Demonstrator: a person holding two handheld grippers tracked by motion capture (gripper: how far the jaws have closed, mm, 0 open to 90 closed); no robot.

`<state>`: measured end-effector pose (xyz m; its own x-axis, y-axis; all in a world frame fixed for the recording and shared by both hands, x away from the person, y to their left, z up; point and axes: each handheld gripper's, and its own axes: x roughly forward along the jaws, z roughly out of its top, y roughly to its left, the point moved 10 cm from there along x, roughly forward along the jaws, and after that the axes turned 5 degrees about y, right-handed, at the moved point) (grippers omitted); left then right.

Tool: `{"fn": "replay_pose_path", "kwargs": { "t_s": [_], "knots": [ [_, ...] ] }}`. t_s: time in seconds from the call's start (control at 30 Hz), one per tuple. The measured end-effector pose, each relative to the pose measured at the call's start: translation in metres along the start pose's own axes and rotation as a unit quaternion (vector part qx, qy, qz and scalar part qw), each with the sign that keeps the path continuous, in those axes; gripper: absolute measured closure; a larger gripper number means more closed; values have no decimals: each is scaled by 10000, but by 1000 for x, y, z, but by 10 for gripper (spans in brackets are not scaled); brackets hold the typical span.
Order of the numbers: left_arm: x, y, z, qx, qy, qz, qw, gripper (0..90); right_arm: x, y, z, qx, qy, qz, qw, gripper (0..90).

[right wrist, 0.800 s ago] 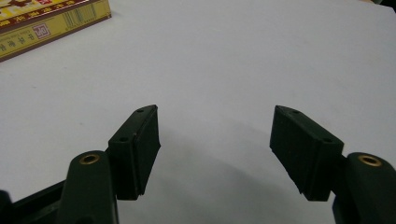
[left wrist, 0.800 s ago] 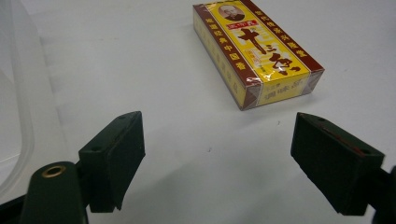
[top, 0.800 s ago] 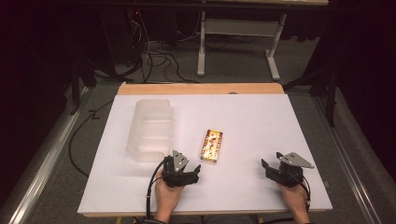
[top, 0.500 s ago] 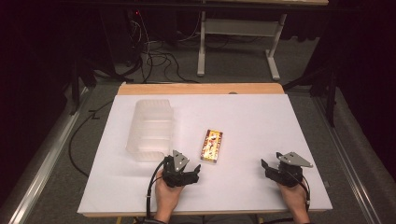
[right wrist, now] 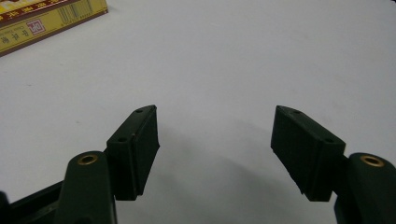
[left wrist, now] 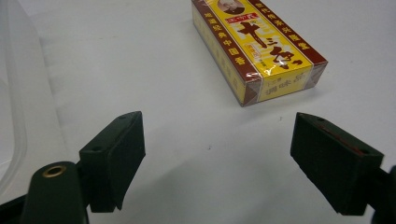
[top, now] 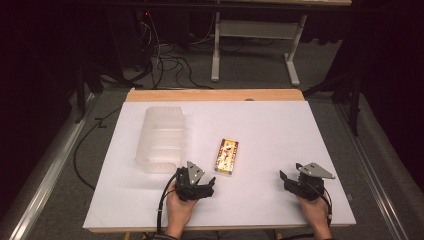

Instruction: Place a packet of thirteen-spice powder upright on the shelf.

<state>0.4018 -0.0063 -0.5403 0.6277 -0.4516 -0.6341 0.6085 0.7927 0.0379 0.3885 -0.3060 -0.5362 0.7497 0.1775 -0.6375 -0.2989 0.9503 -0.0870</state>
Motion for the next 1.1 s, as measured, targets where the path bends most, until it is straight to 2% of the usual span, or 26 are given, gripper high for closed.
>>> {"fn": "replay_pose_path", "kwargs": {
  "t_s": [0.17, 0.6, 0.73, 1.1],
  "knots": [
    [0, 0, 0, -7, 21, 2, 10000, 194, 0, 0, 0, 2, -1, 2, 10000, 326],
    [0, 2, 0, -158, 24, -175, 9997, 158, 1, 0, 0, -18, 21, 23, 10000, 326],
    [-1, 1, 1, -124, 11, -181, 9998, 157, 1, -1, 0, 6, 29, -2, 10000, 326],
    [-6, 0, 6, -397, -39, -347, 9986, 153, -1, -1, 1, 29, -61, 10, 10000, 324]
  ]
}}
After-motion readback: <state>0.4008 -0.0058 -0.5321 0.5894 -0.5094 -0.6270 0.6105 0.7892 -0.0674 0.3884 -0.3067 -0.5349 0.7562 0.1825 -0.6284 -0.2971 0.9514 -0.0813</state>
